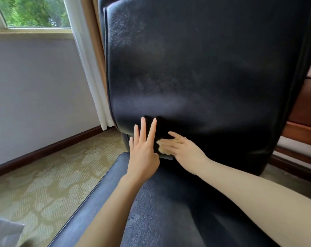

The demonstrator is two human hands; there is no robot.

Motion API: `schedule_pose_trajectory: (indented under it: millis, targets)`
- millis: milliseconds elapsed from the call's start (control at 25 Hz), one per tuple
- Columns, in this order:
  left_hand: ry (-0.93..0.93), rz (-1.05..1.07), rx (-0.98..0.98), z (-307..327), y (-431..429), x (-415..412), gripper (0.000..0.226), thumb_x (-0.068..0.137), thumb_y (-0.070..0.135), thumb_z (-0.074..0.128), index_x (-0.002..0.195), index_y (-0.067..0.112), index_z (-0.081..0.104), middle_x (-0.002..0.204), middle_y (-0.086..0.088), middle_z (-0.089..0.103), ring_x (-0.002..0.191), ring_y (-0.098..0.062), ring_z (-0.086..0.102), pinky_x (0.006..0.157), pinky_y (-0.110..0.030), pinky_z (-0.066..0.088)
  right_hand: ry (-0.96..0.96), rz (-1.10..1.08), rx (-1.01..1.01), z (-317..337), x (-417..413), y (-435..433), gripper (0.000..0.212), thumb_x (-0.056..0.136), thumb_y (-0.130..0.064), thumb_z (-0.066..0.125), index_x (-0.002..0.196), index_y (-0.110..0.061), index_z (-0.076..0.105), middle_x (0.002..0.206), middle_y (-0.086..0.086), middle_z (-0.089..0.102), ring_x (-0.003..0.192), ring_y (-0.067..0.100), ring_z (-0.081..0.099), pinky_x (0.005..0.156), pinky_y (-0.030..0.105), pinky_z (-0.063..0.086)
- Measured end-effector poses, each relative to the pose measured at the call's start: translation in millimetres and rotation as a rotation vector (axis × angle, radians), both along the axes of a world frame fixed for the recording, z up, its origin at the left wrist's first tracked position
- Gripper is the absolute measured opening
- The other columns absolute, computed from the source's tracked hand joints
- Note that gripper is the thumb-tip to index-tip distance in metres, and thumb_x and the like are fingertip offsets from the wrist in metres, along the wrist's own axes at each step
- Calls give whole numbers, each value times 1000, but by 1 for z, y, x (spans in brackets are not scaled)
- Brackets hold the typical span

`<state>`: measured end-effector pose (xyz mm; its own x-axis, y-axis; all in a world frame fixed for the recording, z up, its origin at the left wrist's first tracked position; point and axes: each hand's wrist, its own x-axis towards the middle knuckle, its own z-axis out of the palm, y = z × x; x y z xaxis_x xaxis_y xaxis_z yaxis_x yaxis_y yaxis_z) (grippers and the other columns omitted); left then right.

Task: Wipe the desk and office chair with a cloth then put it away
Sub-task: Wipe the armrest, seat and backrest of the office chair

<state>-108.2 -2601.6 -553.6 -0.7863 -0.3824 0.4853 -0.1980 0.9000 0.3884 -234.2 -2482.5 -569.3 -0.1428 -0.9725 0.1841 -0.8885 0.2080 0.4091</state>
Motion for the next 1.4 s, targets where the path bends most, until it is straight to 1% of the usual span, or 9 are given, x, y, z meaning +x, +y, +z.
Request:
schedule_pose_trajectory:
  millis: [200, 360, 400, 520, 800, 1000, 1160, 1280, 1400]
  targets:
    - [-82, -60, -80, -16, 8, 0, 105, 71, -6, 45, 147, 39, -10, 157, 7, -22, 144, -23, -20, 116, -45, 1, -967, -50, -478, -25, -15, 86, 55, 92, 17, 24, 117, -11, 64, 109, -2, 71, 104, -3, 62, 96, 12, 43]
    - [-65, -64, -84, -24, 22, -16, 104, 74, -2, 48, 144, 40, -17, 153, 4, -31, 144, -25, -22, 117, -47, 2, 565, 171, -194, 2, -43, 144, 41, 103, -11, 25, 143, -1, 31, 148, 1, 37, 143, 6, 8, 116, 29, 11]
    - [-58, -73, -57, -26, 23, -18, 106, 74, -3, 48, 141, 43, -20, 149, 8, -35, 144, -24, -20, 118, -48, 4, 666, 137, -68, 8, -46, 150, 45, 104, -17, 13, 144, -1, 28, 151, 2, 29, 144, 13, 4, 116, 34, 8]
    - [-57, -112, -66, -29, 15, -18, 111, 72, -6, 46, 136, 51, -24, 143, 18, -39, 145, -18, -18, 117, -47, 7, 551, 64, 23, 30, -33, 147, 62, 103, -14, 3, 130, -20, 59, 146, -6, 41, 137, 12, 35, 115, 39, 12]
    - [-50, -236, 31, -18, -11, -5, 106, 75, -12, 43, 142, 49, -14, 150, 31, -16, 139, 4, -16, 119, -35, 4, 745, 49, -345, 83, -6, 47, 36, 93, -20, 47, 125, -26, 64, 135, -1, 56, 128, 24, 49, 106, 56, 32]
    - [81, -6, 90, -18, -24, 12, 85, 78, -13, 47, 151, 15, 14, 158, 4, 8, 147, -21, 3, 119, -43, 13, 647, 83, -418, 48, -2, -8, 36, 94, -24, 49, 127, -30, 61, 135, -9, 55, 127, 17, 50, 103, 53, 41]
    - [57, 43, 48, -14, -16, 19, 80, 80, -9, 50, 150, 13, 19, 159, -4, 9, 147, -28, 4, 118, -43, 12, 693, 185, -231, -2, -14, -10, 34, 89, -22, 58, 122, -25, 64, 132, -14, 56, 125, 5, 50, 113, 42, 27]
    - [7, 4, -29, -13, -3, 21, 80, 81, -5, 52, 150, 17, 18, 159, -2, 5, 147, -26, 1, 119, -42, 10, 500, 158, -23, -34, -31, 42, 32, 70, -35, 82, 100, -35, 72, 116, -22, 63, 113, -3, 57, 107, 20, 32]
    - [-35, -35, -97, -10, 18, 12, 81, 83, 1, 53, 151, 20, 13, 160, 0, -1, 147, -25, -6, 119, -42, 6, 292, 31, -71, -34, -40, 108, 27, 78, -42, 73, 104, -44, 67, 119, -30, 58, 123, -5, 47, 106, 7, 24]
